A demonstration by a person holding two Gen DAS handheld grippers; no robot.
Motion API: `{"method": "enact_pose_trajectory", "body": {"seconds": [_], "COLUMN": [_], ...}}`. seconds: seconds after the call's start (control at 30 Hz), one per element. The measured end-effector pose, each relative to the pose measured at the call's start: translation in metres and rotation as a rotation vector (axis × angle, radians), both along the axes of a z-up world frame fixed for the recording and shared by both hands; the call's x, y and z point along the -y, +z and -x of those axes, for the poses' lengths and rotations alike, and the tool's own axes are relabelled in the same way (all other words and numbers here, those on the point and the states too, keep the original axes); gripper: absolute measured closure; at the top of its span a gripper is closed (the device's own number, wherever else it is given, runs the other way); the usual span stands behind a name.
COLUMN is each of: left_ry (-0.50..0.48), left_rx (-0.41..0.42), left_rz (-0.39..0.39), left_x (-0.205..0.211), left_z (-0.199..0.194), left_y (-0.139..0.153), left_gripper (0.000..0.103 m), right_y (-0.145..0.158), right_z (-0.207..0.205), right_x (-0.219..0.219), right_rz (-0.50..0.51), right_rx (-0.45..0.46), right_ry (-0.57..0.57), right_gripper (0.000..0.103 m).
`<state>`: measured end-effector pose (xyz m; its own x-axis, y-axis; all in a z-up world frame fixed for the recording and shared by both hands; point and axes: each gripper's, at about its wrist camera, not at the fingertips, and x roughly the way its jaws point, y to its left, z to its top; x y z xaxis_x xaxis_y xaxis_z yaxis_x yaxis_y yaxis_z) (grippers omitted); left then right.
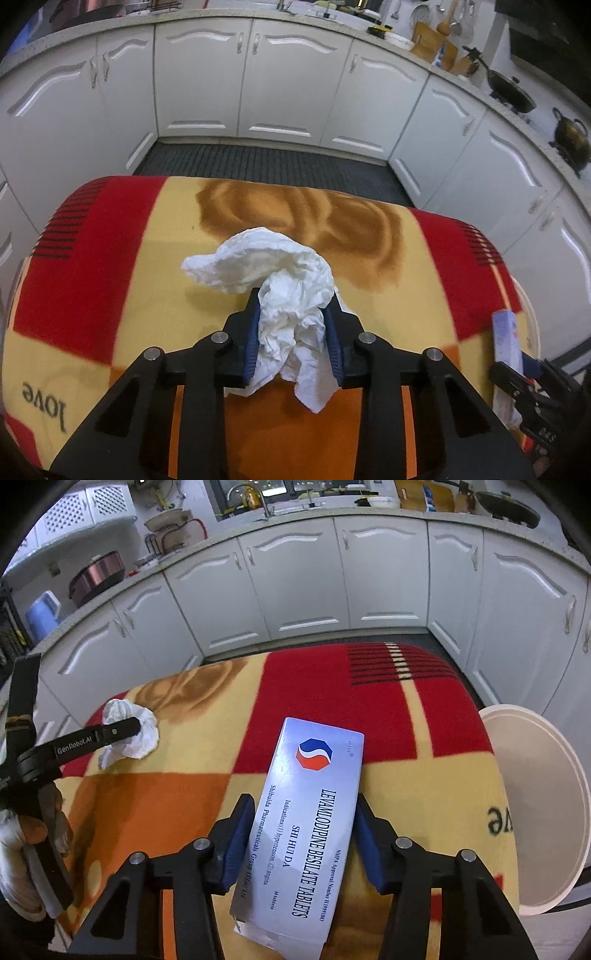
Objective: Collect trash
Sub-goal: 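Carry the medicine box and tissue over the beige bin with both tools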
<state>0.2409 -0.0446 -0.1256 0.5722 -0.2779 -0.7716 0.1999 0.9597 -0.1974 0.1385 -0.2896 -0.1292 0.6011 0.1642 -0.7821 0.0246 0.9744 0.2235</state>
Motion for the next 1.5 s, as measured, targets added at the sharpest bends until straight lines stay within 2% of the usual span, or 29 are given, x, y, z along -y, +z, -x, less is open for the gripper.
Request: {"method": "enact_pose_trajectory", "body": {"seconds": [0.47, 0.77, 1.5], "left_ry": [-0.14, -0.21, -0.295], "left_rx": [0.029, 0.056, 0.089], "left_rz": [0.076, 0.048, 0.013], "left_x": [0.021, 0.051, 0.108], "left_z": [0.081, 0.112, 0.14], "left_y": [0.029, 0.037, 0.042], "left_gripper": [0.075, 0.075, 0.075], "right_y": [0.031, 0.04, 0.048], "right_z": [0.045, 0.068, 0.095], "right_x": [0.002, 0.006, 0.044], "right_rz": [-0.041, -0.041, -0.052], "right_rx": [0.068, 0.097, 0.113], "right_ry": [0.026, 0.023, -0.043], "right_gripper": [0.053, 0.053, 0.053]}}
